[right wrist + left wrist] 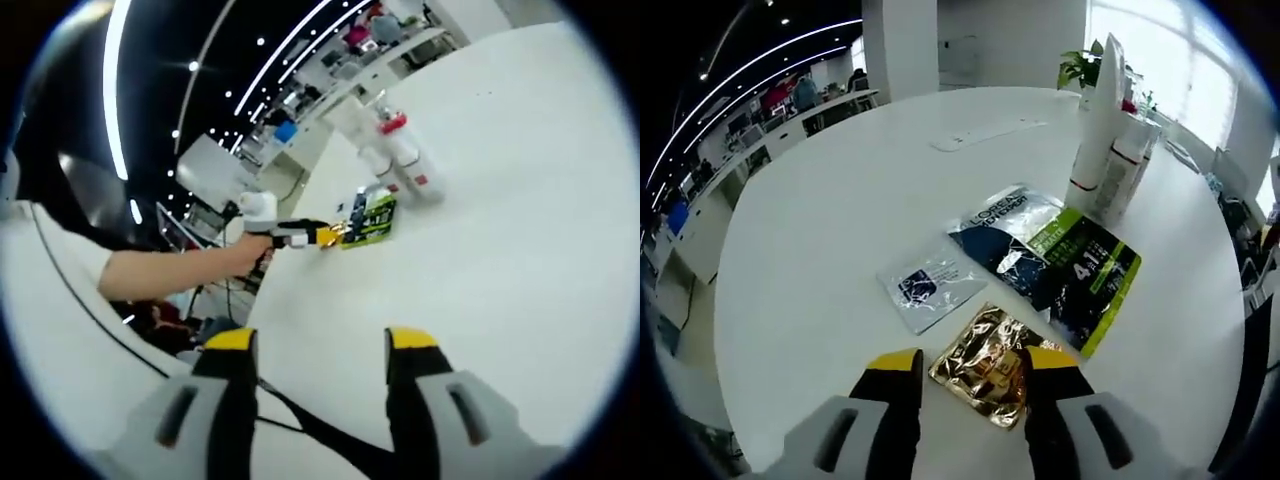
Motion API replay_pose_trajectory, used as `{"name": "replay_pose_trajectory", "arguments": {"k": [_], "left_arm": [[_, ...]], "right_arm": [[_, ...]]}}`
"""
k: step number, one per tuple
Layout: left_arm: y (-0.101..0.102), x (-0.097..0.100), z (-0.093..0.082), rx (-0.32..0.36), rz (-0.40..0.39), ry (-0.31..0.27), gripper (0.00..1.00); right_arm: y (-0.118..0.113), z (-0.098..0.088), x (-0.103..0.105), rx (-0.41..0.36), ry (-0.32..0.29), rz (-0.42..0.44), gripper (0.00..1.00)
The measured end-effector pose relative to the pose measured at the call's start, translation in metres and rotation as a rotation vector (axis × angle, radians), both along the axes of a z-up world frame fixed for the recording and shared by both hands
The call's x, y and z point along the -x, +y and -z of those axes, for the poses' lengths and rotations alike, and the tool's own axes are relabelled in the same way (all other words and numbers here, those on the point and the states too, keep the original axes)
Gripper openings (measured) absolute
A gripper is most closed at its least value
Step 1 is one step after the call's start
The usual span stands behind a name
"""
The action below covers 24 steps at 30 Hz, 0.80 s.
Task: Arrange the skincare products in the storage area until every visible bottle or jar stands upright without overlapping.
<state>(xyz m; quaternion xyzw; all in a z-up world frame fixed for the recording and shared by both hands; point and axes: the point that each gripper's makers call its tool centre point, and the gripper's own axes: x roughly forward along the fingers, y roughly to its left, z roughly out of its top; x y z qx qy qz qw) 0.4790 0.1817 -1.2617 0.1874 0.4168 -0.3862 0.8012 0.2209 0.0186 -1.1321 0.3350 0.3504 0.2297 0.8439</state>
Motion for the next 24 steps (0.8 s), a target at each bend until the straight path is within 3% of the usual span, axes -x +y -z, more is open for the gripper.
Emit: {"name": "replay_pose_trajectory", "arguments": {"k": [2,4,6,7,14,24], "left_arm": [[0.005,0.002,-0.002,-0.012,-0.035,0.004,0.43],[0.009,0.008,-0.003,0.010,-0.111,0.045,0.43],[0.010,0.009,-0.006,0.036,-0.151,0.041,0.42],[0.013,0.009,-0.008,0.032,-0.151,0.020,0.41],[0.010,0.016,0.001,-0.003,-0.110,0.045,0.34],[0.005,0.011,-0.002,0.011,-0.124,0.046,0.38]], "right_arm": [[0.001,0.000,0.002,0.002,-0.003,-0.005,0.49],[0.000,0.004,0.001,-0.003,0.003,0.001,0.49],[0.000,0.004,-0.002,-0.015,0.001,0.012,0.49],[0.000,0.003,-0.003,-0.018,-0.001,0.013,0.49],[0.008,-0.002,-0.006,-0.022,-0.018,-0.010,0.49],[-0.008,-0.002,-0.002,-0.004,-0.019,0.020,0.49]]}}
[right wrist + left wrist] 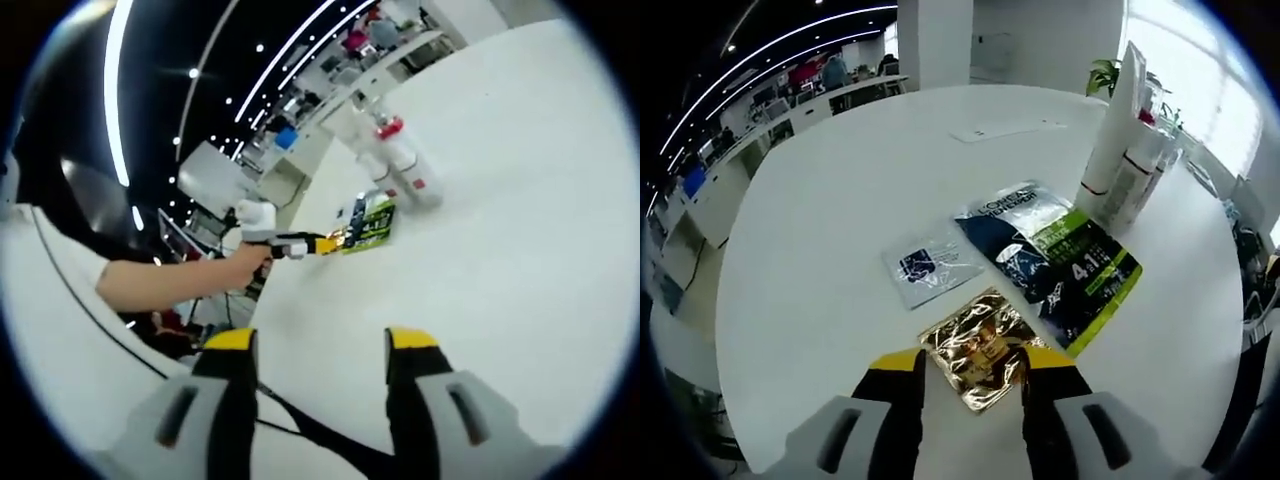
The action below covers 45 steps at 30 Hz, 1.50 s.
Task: Arrange the skincare products in the storage area until every visible bottle or jar stands upright without overlapping.
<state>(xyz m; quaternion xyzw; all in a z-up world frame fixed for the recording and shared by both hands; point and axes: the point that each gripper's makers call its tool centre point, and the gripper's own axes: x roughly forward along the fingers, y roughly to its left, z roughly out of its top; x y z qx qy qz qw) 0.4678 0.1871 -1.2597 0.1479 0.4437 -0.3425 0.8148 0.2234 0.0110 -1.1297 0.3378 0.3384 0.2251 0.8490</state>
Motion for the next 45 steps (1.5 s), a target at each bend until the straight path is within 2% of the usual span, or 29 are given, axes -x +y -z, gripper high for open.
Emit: {"name": "replay_pose_trajectory", "arguments": {"k": [2,4,7,8,10,11,12,13,16,18,21,23,25,28,30,31,33,35,37,40,41,43,45], "left_arm": [[0.000,0.000,-0.001,0.009,-0.012,-0.001,0.40],[-0.003,0.001,-0.006,0.048,-0.029,-0.002,0.41],[-0.003,-0.002,-0.021,0.068,-0.048,-0.039,0.43],[-0.003,-0.001,-0.030,0.090,-0.066,-0.050,0.43],[-0.002,-0.002,-0.049,0.159,-0.115,-0.086,0.43],[-0.002,0.003,-0.060,0.217,-0.168,-0.083,0.44],[-0.002,0.005,-0.064,0.240,-0.182,-0.082,0.45],[-0.004,0.018,-0.077,0.305,-0.198,-0.093,0.46],[0.000,0.044,-0.091,0.315,-0.176,-0.116,0.47],[0.003,0.064,-0.104,0.357,-0.189,-0.122,0.47],[0.010,0.087,-0.121,0.452,-0.278,-0.101,0.50],[0.015,0.099,-0.128,0.472,-0.289,-0.106,0.51],[0.019,0.118,-0.139,0.528,-0.300,-0.122,0.55],[0.030,0.138,-0.144,0.555,-0.353,-0.131,0.66],[0.041,0.151,-0.146,0.554,-0.382,-0.151,0.71],[0.048,0.156,-0.150,0.546,-0.398,-0.183,0.73],[0.055,0.167,-0.155,0.557,-0.426,-0.201,0.76],[0.058,0.170,-0.160,0.563,-0.442,-0.216,0.80],[0.062,0.178,-0.166,0.553,-0.440,-0.245,0.82],[0.066,0.181,-0.169,0.531,-0.426,-0.257,0.83],[0.067,0.181,-0.171,0.525,-0.425,-0.266,0.83],[0.071,0.180,-0.173,0.507,-0.419,-0.297,0.85],[0.075,0.180,-0.170,0.486,-0.427,-0.299,0.86]], "right_arm": [[0.002,0.001,0.003,-0.003,0.003,-0.005,0.49],[0.004,0.001,0.005,0.002,0.005,-0.016,0.49],[0.005,0.000,0.003,-0.001,-0.003,-0.022,0.49],[0.005,0.000,0.001,-0.001,-0.007,-0.021,0.48],[0.004,-0.007,-0.012,0.021,-0.067,-0.021,0.45],[0.004,-0.009,-0.016,0.031,-0.083,-0.026,0.45],[0.005,-0.010,-0.021,0.039,-0.094,-0.034,0.47],[0.009,-0.011,-0.026,0.048,-0.104,-0.055,0.48],[0.015,-0.016,-0.038,0.076,-0.142,-0.098,0.54],[0.021,-0.023,-0.047,0.105,-0.182,-0.132,0.56],[0.029,-0.031,-0.060,0.117,-0.227,-0.156,0.63],[0.034,-0.037,-0.071,0.142,-0.272,-0.180,0.67],[0.040,-0.039,-0.076,0.156,-0.301,-0.200,0.70],[0.052,-0.040,-0.080,0.167,-0.334,-0.228,0.78],[0.057,-0.043,-0.082,0.204,-0.377,-0.233,0.80],[0.058,-0.050,-0.084,0.242,-0.420,-0.238,0.80],[0.065,-0.063,-0.085,0.258,-0.475,-0.254,0.82],[0.068,-0.070,-0.088,0.282,-0.496,-0.266,0.86],[0.068,-0.072,-0.091,0.294,-0.506,-0.260,0.90],[0.068,-0.069,-0.093,0.301,-0.495,-0.267,0.96],[0.067,-0.065,-0.092,0.301,-0.477,-0.270,0.97],[0.069,-0.063,-0.090,0.300,-0.482,-0.272,0.97],[0.070,-0.059,-0.090,0.323,-0.482,-0.277,0.99]]}}
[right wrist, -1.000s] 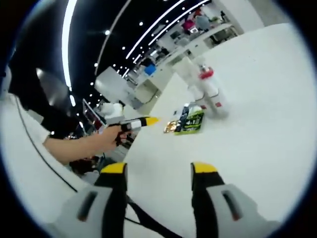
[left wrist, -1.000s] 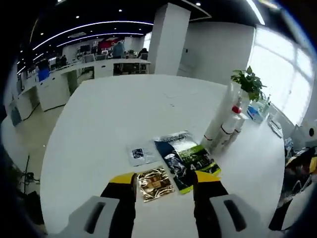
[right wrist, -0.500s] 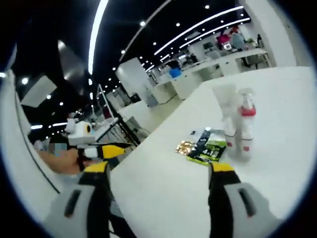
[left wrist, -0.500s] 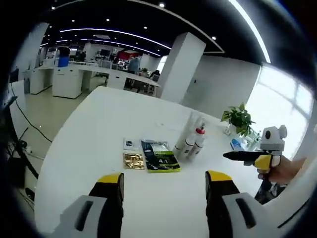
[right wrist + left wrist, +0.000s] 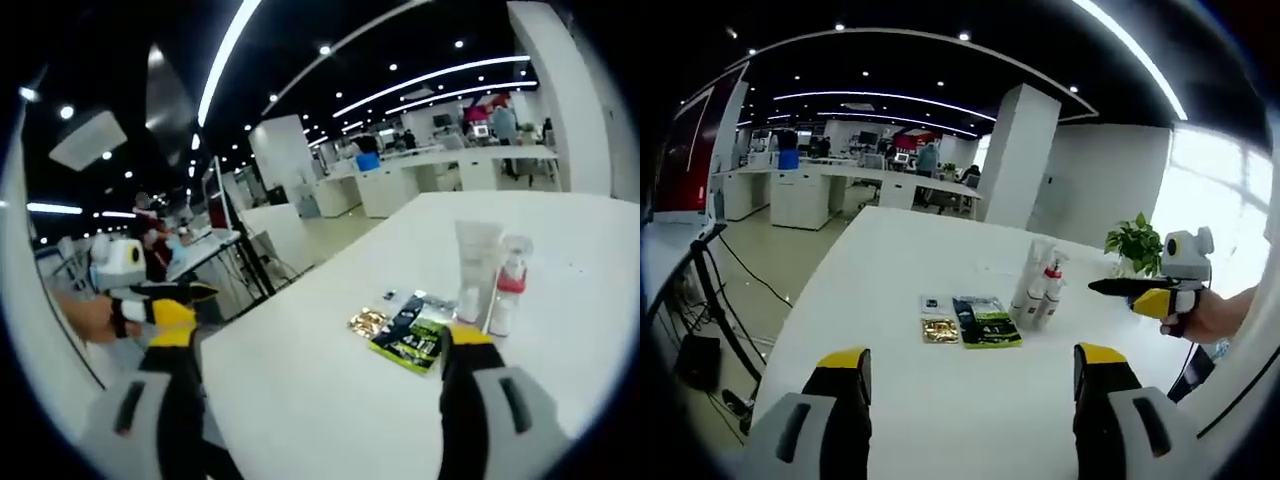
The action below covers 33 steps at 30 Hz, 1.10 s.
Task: Arrange the skincare products in the storage area until every visible bottle or jar stands upright without overlapping.
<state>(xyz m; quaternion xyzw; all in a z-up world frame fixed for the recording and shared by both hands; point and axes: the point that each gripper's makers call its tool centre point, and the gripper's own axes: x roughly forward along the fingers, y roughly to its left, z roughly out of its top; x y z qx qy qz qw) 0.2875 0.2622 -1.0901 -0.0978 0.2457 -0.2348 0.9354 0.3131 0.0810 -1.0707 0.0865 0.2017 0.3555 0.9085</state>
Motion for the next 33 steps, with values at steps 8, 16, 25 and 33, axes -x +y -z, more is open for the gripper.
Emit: {"name": "replay_pose_trajectory", "arguments": {"k": [8,16,25,33], "left_arm": [[0.006,-0.007,-0.005,0.015,-0.001,-0.014,0.88],[0.000,-0.015,-0.014,0.064,0.000,-0.057,0.90],[0.002,-0.026,-0.017,0.085,-0.016,-0.068,0.90],[0.003,-0.029,-0.024,0.101,-0.033,-0.094,0.90]], "right_arm": [[0.004,-0.008,-0.001,-0.016,0.002,0.011,0.99],[-0.008,-0.025,-0.002,-0.076,-0.046,0.049,0.99],[-0.019,-0.033,-0.014,-0.138,-0.018,0.116,0.99],[-0.014,-0.030,-0.013,-0.129,-0.010,0.102,0.99]]}}
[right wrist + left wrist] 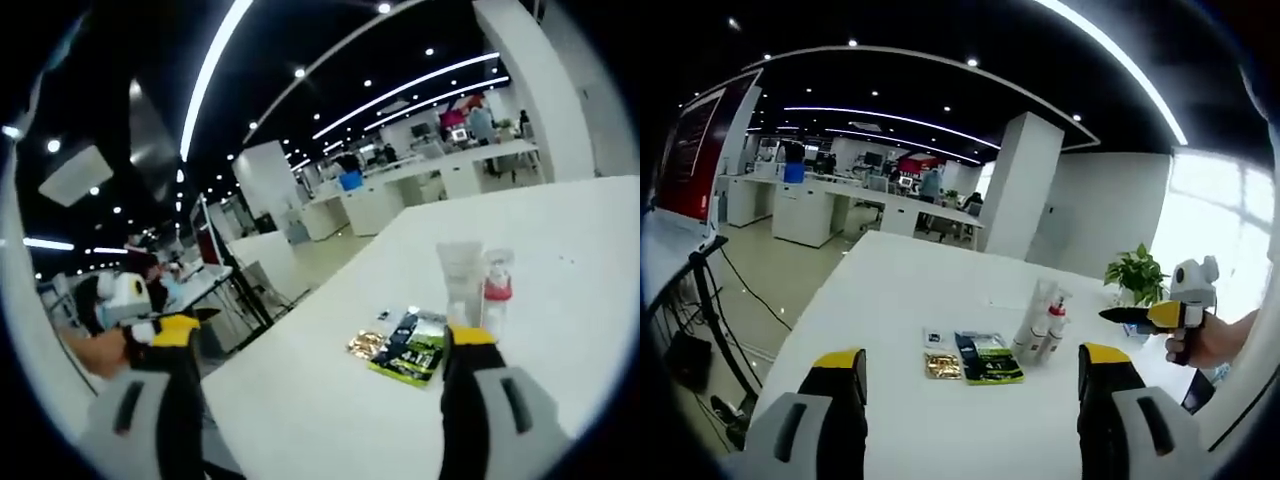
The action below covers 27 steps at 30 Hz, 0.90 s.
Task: Arrange the skincare products in the storage area until every visible bottle or jar stands upright without overlapping.
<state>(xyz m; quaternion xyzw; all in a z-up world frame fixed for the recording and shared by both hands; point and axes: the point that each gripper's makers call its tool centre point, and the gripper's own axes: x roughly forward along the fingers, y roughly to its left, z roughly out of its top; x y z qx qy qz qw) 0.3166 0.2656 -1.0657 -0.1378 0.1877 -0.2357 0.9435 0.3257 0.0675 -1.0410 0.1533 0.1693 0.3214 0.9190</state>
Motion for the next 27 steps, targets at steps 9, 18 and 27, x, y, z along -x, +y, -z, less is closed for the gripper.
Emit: {"name": "replay_pose_trajectory", "arguments": {"k": [9,18,27], "left_arm": [[-0.003,0.002,-0.004,0.003,-0.005,-0.009,0.89],[-0.005,0.007,-0.004,-0.017,0.012,-0.003,0.88],[-0.001,0.006,-0.003,-0.021,0.010,0.007,0.87]], "right_arm": [[-0.004,0.003,0.000,-0.014,0.014,0.003,0.99],[0.005,0.009,0.005,-0.014,0.041,-0.017,0.99],[0.012,0.009,0.008,0.000,0.047,-0.034,0.98]]}}
